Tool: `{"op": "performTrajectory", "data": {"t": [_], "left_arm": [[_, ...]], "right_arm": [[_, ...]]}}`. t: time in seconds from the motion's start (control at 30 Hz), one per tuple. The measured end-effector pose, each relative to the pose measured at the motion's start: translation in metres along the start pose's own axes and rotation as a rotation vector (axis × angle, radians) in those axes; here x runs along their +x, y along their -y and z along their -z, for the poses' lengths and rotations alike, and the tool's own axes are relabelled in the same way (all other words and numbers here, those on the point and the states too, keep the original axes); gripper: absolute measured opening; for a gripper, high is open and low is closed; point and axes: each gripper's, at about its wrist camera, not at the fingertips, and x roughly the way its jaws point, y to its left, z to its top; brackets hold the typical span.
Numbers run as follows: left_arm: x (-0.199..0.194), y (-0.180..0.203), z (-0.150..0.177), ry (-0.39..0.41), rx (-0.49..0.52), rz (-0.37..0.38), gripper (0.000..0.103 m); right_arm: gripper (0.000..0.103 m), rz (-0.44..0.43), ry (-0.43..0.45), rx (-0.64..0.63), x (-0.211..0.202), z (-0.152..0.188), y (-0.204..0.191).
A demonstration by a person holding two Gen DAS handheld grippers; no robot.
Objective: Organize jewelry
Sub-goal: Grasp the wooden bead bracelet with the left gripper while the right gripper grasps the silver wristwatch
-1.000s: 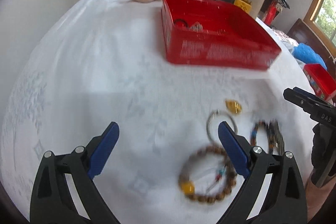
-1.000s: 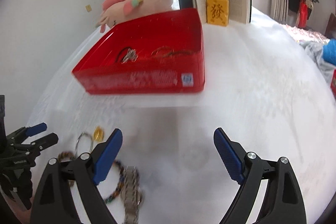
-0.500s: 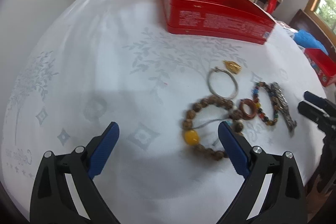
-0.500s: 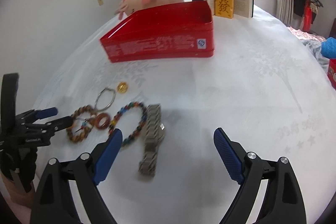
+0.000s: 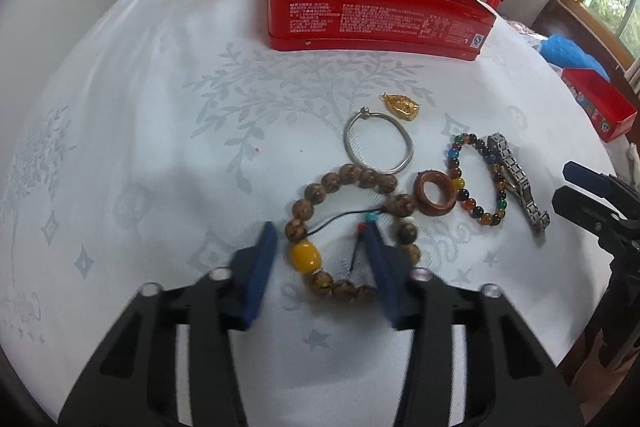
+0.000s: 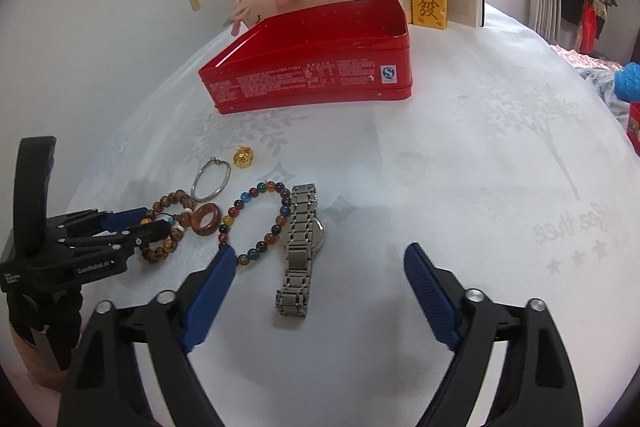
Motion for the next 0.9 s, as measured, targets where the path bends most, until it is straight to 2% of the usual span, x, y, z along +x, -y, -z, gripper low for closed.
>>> {"op": "performTrajectory", "data": {"t": [0.13, 0.17, 0.33, 0.47, 0.63, 0.77, 0.9], "left_arm": [[0.001, 0.001, 0.0, 0.009, -0.001, 0.0, 0.013], [0.001, 0.001, 0.0, 0.01, -0.003, 0.002, 0.012], [0.0, -0.004, -0.001, 0.013, -0.028, 0.029, 0.011], [-0.001, -0.01, -0.001, 0.011, -0.042, 0.051, 0.011], [0.0, -0.012, -0.001, 0.012, -0.045, 0.063, 0.011], [0.002, -0.012, -0.003, 0.015, -0.044, 0.065, 0.011], [0.002, -0.012, -0.003, 0.018, -0.053, 0.065, 0.011]], "right_arm": [[0.073, 0.014, -0.027, -0.063, 0.003, 0.002, -0.01], [0.071, 0.014, -0.037, -0.081, 0.004, 0.002, -0.014], [0.066, 0.026, -0.074, -0.143, 0.013, 0.002, -0.026], [0.057, 0.038, -0.107, -0.156, 0.026, 0.001, -0.026], [0.051, 0.053, -0.098, -0.181, 0.035, -0.002, -0.026], [0.033, 0.057, -0.083, -0.207, 0.039, -0.005, -0.028], [0.032, 0.052, -0.079, -0.212, 0.037, -0.005, -0.029]]}}
